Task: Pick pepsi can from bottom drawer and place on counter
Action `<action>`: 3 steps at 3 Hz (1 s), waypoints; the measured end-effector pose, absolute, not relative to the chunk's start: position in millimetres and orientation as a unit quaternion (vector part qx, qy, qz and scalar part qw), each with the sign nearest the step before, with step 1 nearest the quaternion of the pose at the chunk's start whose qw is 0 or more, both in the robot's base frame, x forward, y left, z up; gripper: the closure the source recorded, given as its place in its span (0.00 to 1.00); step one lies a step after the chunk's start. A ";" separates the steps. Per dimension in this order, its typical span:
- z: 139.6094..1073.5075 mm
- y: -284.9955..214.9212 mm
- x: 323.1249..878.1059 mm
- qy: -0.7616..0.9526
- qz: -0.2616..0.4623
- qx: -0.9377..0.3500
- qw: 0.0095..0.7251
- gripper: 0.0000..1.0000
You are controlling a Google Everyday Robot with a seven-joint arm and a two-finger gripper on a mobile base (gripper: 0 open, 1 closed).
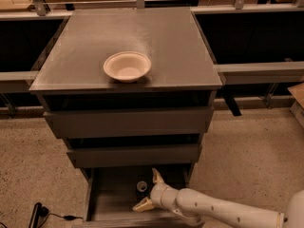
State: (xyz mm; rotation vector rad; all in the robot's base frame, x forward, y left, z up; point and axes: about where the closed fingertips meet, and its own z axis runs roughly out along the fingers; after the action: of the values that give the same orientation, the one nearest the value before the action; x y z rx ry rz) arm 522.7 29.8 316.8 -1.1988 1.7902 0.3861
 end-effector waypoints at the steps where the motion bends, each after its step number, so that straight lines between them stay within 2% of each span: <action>1: 289.6 22.8 517.3 0.735 0.178 -0.471 0.454 0.00; 3: 271.8 24.1 528.6 0.734 0.199 -0.463 0.455 0.00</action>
Offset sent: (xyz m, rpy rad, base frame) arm -0.0050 -0.0091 -0.0527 0.1185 0.0619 0.0157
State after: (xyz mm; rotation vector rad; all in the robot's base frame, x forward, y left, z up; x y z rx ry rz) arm 528.6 24.1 271.8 -1.1431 1.8108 0.4906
